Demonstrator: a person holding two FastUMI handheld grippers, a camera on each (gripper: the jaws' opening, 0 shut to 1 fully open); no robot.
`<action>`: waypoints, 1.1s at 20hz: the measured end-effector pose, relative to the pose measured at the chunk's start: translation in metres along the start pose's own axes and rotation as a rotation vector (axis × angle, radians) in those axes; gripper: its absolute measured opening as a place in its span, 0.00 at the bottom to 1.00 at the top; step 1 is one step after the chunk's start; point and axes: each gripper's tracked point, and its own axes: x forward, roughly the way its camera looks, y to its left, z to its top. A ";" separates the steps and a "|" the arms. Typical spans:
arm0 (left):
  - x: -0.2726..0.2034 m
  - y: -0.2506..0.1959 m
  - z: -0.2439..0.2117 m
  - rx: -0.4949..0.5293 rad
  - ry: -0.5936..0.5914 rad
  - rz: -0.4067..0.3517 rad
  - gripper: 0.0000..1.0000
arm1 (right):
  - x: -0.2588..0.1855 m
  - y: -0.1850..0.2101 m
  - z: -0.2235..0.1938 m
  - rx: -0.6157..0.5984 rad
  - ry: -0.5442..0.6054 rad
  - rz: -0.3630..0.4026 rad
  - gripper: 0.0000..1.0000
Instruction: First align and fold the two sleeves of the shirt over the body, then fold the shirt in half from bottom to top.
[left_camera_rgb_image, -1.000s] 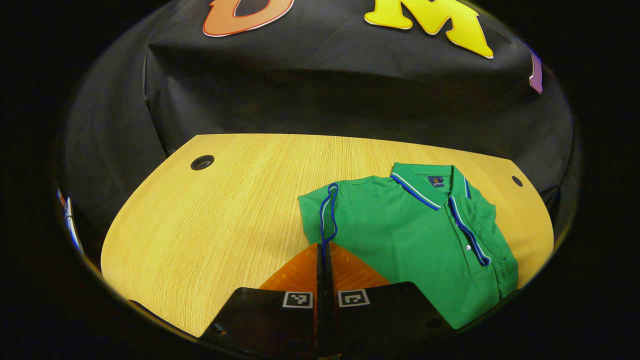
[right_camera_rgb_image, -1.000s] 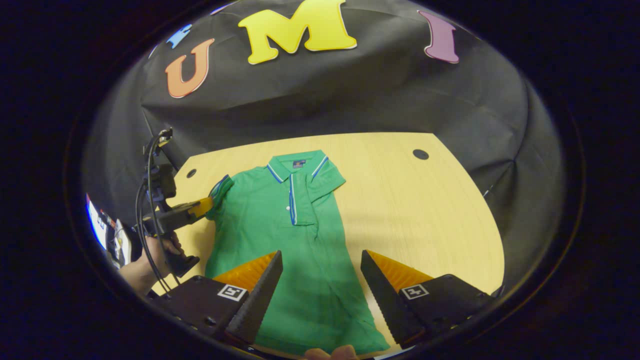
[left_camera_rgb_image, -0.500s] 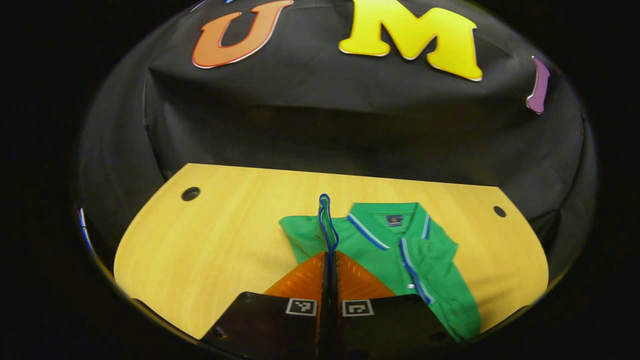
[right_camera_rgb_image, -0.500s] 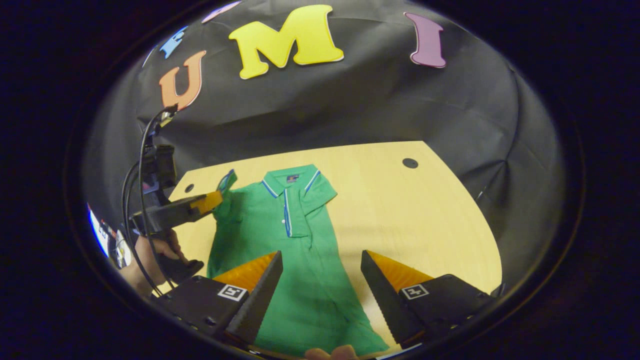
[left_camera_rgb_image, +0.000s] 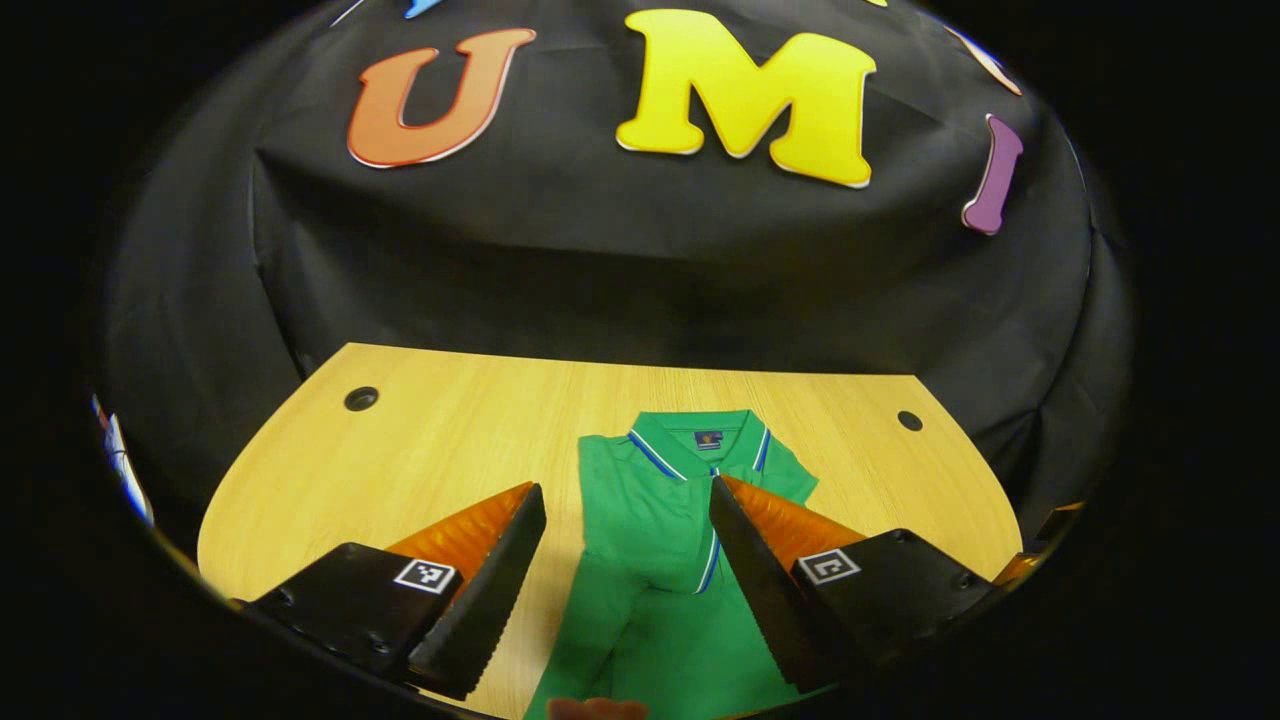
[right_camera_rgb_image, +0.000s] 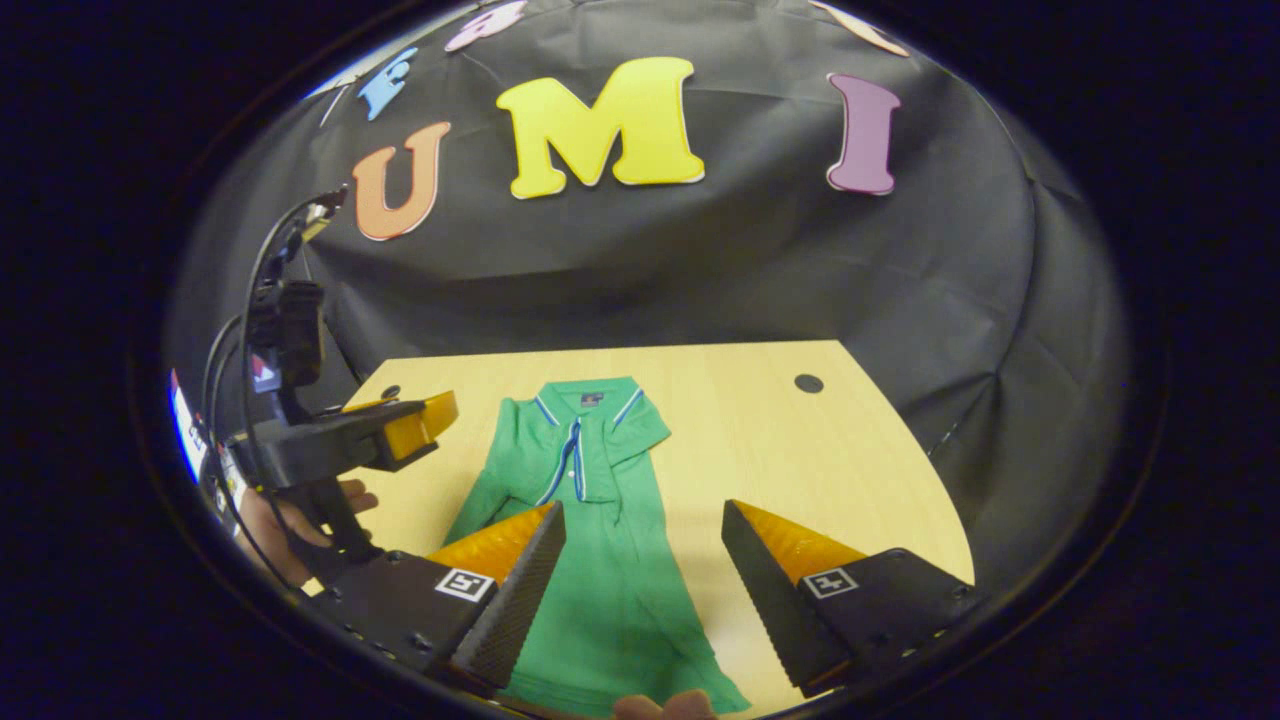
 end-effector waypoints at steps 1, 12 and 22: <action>-0.015 0.008 0.006 0.007 -0.026 0.014 1.00 | -0.006 0.004 0.005 -0.014 -0.024 0.002 0.92; -0.172 0.047 -0.034 0.067 -0.110 0.016 1.00 | -0.102 -0.013 -0.056 -0.095 -0.067 -0.023 0.95; -0.233 0.030 -0.156 0.121 -0.011 0.013 1.00 | -0.116 -0.065 -0.182 -0.145 0.062 0.034 0.95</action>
